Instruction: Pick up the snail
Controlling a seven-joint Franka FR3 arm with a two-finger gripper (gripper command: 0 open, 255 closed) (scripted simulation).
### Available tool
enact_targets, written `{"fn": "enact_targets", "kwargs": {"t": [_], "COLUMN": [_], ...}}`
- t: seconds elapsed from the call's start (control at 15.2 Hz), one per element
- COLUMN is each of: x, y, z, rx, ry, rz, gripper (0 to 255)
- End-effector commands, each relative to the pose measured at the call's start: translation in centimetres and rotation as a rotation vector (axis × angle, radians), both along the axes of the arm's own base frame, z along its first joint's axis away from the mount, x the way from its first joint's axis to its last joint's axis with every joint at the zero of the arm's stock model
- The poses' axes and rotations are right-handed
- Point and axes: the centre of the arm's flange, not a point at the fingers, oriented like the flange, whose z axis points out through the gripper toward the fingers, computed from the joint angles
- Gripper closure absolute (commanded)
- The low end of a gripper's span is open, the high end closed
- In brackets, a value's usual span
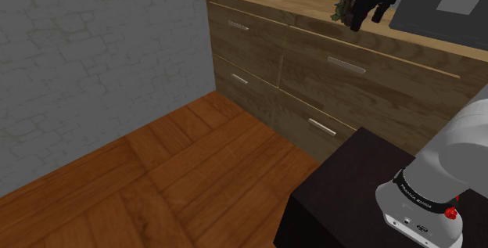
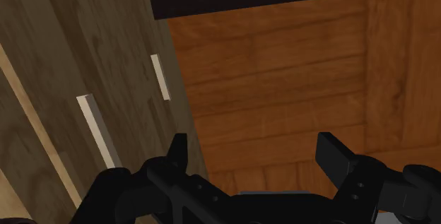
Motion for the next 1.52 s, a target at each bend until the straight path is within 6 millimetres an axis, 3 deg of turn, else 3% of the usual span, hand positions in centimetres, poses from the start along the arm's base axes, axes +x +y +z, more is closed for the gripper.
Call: {"fn": "enact_targets", "kwargs": {"t": [0.0, 0.73, 1.45], "x": [0.0, 10.4, 18.6], "y": [0.0, -9.9, -21.7], "z": [0.0, 1.9, 3.7], "rx": [0.000, 0.033, 0.066], "ry": [0.000, -0.030, -0.059], "rz": [0.000, -0.205, -0.411], "gripper": [0, 0, 0]}}
